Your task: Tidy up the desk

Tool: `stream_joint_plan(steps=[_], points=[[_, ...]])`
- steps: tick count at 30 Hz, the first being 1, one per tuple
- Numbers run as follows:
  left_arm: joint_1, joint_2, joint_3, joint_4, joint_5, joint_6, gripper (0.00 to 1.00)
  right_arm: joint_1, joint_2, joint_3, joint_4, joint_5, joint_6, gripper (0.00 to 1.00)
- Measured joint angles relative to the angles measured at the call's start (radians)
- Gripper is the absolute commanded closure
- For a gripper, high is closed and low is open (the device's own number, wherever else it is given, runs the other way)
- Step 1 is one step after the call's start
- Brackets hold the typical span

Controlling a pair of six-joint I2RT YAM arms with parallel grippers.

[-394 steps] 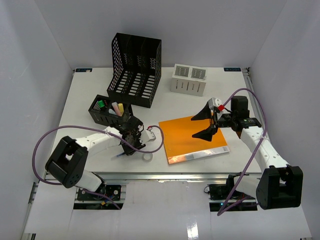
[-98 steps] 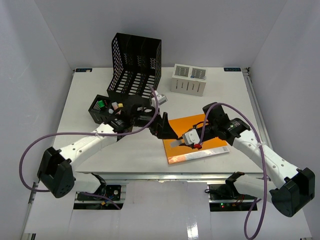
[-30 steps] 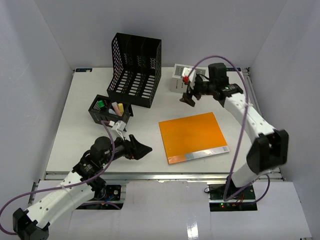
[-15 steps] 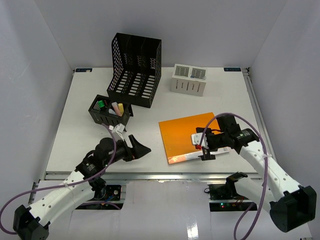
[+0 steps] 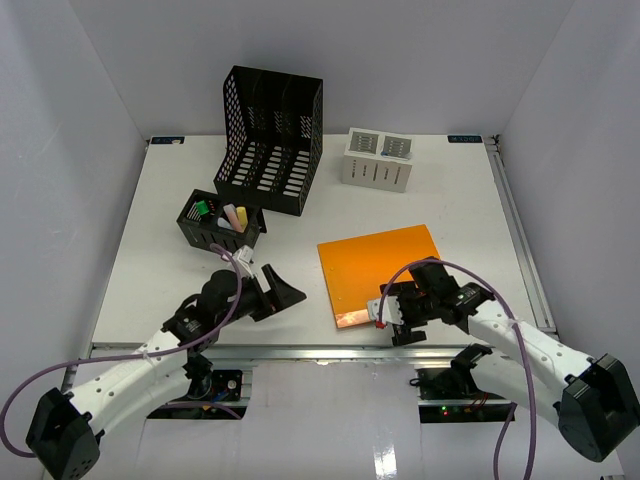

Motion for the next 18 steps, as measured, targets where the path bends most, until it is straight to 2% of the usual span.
stream_joint_plan(steps=[4,6,11,12,15,18], points=[[0.0,0.016,-0.014,0.038,0.002,-0.019,0.02,0.058,0.018,-0.05,0.097,0.075,0.035,0.2],[0.0,0.019,-0.026,0.055,0.002,-0.027,0.02,0.077,0.033,-0.059,0.155,0.106,0.051,0.29],[0.0,0.035,-0.041,0.086,0.002,-0.048,0.02,0.091,0.079,-0.069,0.261,0.153,0.078,0.45],[0.0,0.039,-0.044,0.098,0.002,-0.054,0.02,0.091,0.089,-0.069,0.274,0.157,0.083,0.49],[0.0,0.059,-0.052,0.134,0.002,-0.075,0.02,0.093,0.117,-0.07,0.298,0.158,0.089,0.71],[0.0,0.082,-0.061,0.173,0.001,-0.102,0.02,0.096,0.135,-0.067,0.32,0.15,0.083,0.81]])
